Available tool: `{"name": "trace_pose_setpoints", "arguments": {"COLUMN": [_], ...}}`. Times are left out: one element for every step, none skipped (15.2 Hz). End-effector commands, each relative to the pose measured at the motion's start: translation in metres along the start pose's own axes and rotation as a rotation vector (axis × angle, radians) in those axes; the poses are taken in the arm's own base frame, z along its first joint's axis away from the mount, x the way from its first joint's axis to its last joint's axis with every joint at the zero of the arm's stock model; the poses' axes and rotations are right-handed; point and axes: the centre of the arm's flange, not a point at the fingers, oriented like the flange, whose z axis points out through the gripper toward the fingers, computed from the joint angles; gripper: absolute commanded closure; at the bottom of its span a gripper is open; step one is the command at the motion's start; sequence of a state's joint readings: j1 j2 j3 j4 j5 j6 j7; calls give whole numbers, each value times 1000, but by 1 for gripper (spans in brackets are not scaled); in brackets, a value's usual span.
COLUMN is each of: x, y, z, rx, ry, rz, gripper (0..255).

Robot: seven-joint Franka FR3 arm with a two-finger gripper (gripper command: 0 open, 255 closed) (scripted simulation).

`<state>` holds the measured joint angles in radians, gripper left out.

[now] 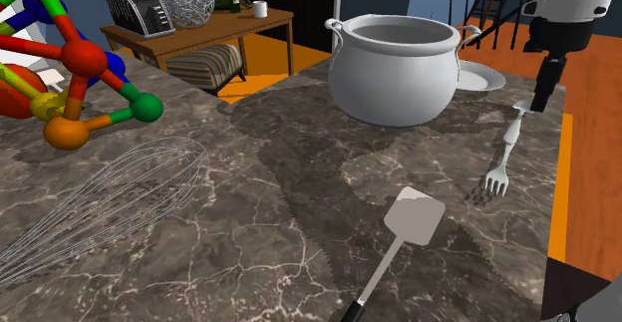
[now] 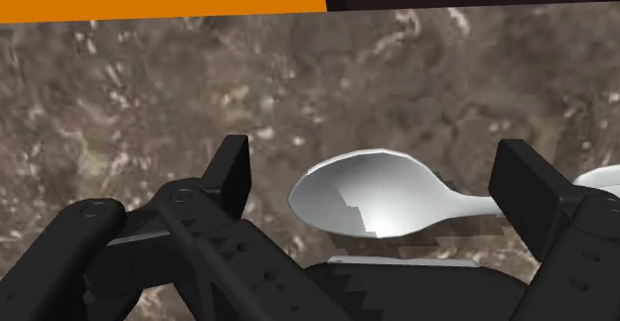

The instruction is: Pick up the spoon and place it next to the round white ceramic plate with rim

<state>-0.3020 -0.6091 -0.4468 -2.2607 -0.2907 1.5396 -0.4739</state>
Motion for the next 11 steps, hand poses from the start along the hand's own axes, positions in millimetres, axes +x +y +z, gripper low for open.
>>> {"name": "trace_pose_setpoints", "arguments": {"x": [0, 0, 0, 0, 0, 0, 0, 0, 0, 0, 0], "y": [0, 0, 0, 0, 0, 0, 0, 0, 0, 0, 0], "z": [-13, -26, -40, -50, -50, -50, -50, -50, -50, -50, -50], "rx": [0, 0, 0, 0, 0, 0, 0, 0, 0, 0, 0], "ry": [0, 0, 0, 0, 0, 0, 0, 0, 0, 0, 0], "rz": [0, 0, 0, 0, 0, 0, 0, 0, 0, 0, 0], "gripper": [0, 0, 0, 0, 0, 0, 0, 0, 0, 0, 0]}}
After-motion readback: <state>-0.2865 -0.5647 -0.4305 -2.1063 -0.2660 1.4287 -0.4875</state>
